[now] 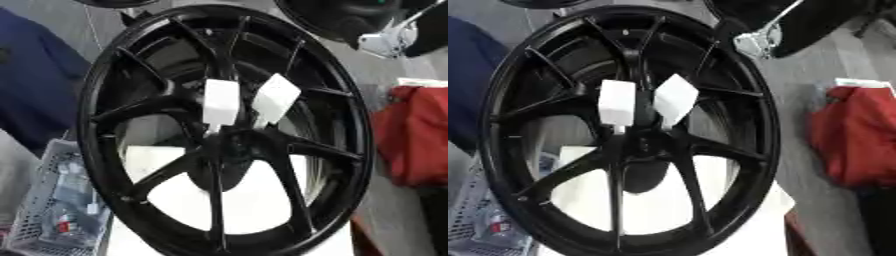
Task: Pull the pin out of the wheel hub.
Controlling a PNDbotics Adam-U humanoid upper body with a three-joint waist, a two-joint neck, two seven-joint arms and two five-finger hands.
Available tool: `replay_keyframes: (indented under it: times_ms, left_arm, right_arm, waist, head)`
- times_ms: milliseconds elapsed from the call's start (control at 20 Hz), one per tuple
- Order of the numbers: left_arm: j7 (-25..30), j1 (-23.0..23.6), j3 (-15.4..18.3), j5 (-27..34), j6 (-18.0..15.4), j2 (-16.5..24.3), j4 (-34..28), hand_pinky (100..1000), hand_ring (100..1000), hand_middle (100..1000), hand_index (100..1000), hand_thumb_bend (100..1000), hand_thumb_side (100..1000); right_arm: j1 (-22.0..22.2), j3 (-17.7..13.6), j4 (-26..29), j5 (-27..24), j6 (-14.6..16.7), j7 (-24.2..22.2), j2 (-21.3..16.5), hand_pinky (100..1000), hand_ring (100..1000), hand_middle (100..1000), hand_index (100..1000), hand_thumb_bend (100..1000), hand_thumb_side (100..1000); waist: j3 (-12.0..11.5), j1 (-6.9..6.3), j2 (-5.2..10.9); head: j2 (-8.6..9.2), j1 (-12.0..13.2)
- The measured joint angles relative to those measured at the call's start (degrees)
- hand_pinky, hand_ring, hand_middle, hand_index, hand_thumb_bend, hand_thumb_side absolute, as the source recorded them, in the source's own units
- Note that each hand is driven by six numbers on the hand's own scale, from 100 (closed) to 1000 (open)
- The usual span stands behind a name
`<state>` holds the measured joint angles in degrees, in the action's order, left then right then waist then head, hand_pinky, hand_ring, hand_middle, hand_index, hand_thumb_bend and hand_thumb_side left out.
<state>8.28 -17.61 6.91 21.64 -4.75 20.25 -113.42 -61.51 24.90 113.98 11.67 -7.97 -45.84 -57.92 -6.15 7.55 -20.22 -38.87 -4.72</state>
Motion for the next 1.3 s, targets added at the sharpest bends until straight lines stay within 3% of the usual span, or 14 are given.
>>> replay_keyframes:
  times_ms: [200,550,800,1150,1300]
  left_arm:
    - [0.1,0.0,0.0,0.0,0.1,0.0,0.0,822,599,733,889,157,834]
    - [0.0,-0.1,0.0,0.5,0.1,0.0,0.0,822,599,733,889,158,834]
    - [0.2,-0.2,0.0,0.5,0.2,0.0,0.0,822,599,733,889,158,834]
    - [0.2,-0.5,0.0,0.6,0.2,0.0,0.0,823,598,733,889,158,835]
    - [0.2,-0.6,0.0,0.6,0.3,0.0,0.0,822,598,733,889,159,836]
  right_arm:
    - [-0.5,1.3,0.1,-0.2,0.8,-2.1,0.7,880,893,808,886,100,199]
    - [-1.1,2.5,0.1,-1.4,2.9,-5.4,1.7,905,919,833,919,100,156]
    - [-1.3,3.4,0.1,-1.5,3.5,-6.0,2.2,912,922,833,915,129,118]
    - [-1.5,4.7,0.1,-1.1,3.3,-6.1,3.2,916,927,839,930,156,100]
    - [-1.4,5.4,-0.2,-0.6,3.4,-6.1,3.3,919,930,843,943,212,100]
  waist:
    - [-0.1,0.01,-0.04]
    - [-0.3,0.01,-0.04]
    - [-0.5,-0.02,-0.04]
    - [-0.9,-0.07,-0.35]
    - [-1.0,-0.08,-0.60]
  head:
    - [-0.04,0.0]
    - [-1.60,-0.6]
    - [-2.79,-1.1]
    - [-3.13,-1.6]
    - [-3.17,-1.6]
